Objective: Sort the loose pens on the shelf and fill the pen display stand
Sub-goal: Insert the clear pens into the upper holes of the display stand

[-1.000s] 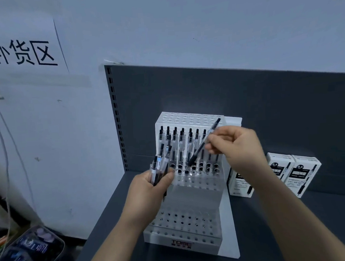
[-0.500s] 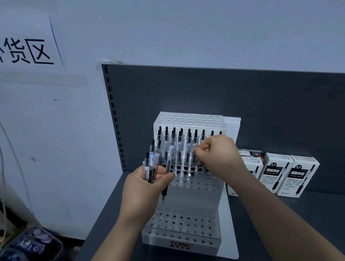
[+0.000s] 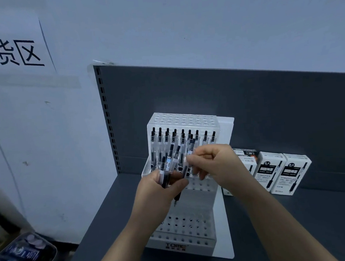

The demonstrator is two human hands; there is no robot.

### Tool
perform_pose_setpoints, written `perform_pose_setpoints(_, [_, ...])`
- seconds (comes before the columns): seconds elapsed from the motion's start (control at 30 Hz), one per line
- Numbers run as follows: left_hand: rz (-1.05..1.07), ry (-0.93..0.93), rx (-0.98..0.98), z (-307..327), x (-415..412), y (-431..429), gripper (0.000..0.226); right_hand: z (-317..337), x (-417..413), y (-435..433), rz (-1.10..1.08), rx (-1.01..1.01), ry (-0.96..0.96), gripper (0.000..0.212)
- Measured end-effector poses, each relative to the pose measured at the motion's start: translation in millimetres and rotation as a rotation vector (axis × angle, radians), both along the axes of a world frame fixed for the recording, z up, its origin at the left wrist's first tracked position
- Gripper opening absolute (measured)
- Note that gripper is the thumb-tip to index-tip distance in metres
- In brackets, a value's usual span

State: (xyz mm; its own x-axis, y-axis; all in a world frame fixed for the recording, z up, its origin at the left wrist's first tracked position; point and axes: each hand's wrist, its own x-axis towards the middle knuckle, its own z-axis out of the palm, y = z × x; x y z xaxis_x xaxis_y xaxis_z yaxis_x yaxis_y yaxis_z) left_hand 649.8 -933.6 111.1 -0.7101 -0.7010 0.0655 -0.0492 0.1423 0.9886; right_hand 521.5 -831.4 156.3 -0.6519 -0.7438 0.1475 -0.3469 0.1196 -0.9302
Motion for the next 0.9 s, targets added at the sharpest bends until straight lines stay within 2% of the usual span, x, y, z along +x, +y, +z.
perform_pose_setpoints(0.03, [0.001, -0.002, -0.006, 0, 0, 0, 0.013, 3, -2, 3, -0.023, -0.022, -0.027, 0.014])
perform_pose_setpoints(0.13, [0.040, -0.010, -0.037, -1, 2, -4, 0.038, 12, -12, 13, -0.179, -0.154, -0.049, 0.007])
perform_pose_setpoints(0.27, [0.055, 0.016, 0.068, 0, 3, -7, 0.031, 11, -23, 16, -0.367, -0.227, 0.147, 0.005])
perform_pose_setpoints(0.3, [0.045, 0.018, 0.070, 0, 3, -7, 0.031, 9, -24, 14, -0.378, -0.216, 0.180, 0.003])
perform_pose_setpoints(0.43, [0.040, 0.016, -0.071, -2, 5, -4, 0.041, 3, -21, 3, -0.345, -0.127, 0.267, 0.016])
perform_pose_setpoints(0.6, [0.044, 0.050, -0.111, -4, 6, -6, 0.028, -2, -21, -14, -0.297, 0.168, 0.439, 0.028])
perform_pose_setpoints(0.7, [0.016, 0.078, -0.048, -4, 6, -8, 0.023, -5, -23, -17, -0.288, 0.233, 0.414, 0.032])
perform_pose_setpoints(0.9, [-0.004, 0.103, 0.015, -3, 7, -7, 0.021, -5, -22, -12, -0.301, 0.221, 0.380, 0.036])
